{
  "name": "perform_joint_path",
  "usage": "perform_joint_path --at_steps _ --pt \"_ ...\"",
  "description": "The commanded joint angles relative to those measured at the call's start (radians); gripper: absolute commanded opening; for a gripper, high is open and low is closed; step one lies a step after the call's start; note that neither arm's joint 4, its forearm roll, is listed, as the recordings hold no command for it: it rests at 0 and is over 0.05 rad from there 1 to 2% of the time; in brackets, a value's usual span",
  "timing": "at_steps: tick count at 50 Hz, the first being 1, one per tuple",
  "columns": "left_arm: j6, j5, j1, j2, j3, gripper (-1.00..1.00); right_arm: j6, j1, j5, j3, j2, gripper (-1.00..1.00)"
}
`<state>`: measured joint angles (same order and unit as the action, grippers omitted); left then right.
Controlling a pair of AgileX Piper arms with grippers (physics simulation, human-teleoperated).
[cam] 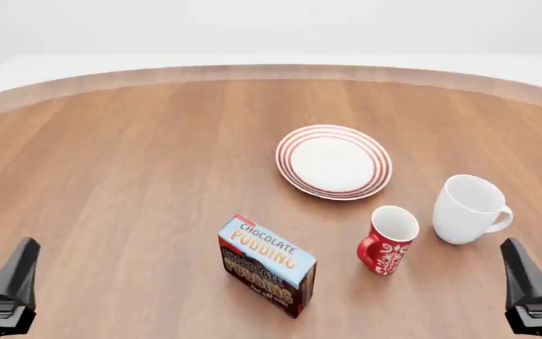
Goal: Put the chocolate pudding to the right of the plate.
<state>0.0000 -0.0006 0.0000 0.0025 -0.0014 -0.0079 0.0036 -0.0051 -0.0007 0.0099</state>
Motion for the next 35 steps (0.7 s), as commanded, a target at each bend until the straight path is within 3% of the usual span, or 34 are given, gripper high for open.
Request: perform_joint_path --at_steps 1,15,17,18,22,25,35 --pt "0.000 -0.001 -0.001 0.005 -0.003 1.00 -0.032 0.007 -0.034 0.000 0.058 1.00" --pt "0.000 -0.001 -0.001 0.005 -0.003 1.00 -0.020 0.016 -0.058 -0.001 0.116 1.00" --pt "-0.001 -0.001 -0.001 0.006 -0.003 1.00 -0.110 0.030 0.017 -0.047 0.080 1.00" --pt "0.000 -0.001 -0.002 0.005 -0.003 1.00 -0.081 0.038 0.054 -0.080 0.074 1.00" --pt "-0.001 -0.001 -0.002 0.005 -0.003 1.00 -0.084 0.069 0.191 -0.256 0.093 1.00" --pt "0.000 -0.001 -0.002 0.005 -0.003 1.00 -0.130 0.114 0.273 -0.431 0.170 1.00" --pt "0.000 -0.001 -0.002 0.005 -0.003 1.00 -0.195 0.193 0.339 -0.708 0.393 1.00"
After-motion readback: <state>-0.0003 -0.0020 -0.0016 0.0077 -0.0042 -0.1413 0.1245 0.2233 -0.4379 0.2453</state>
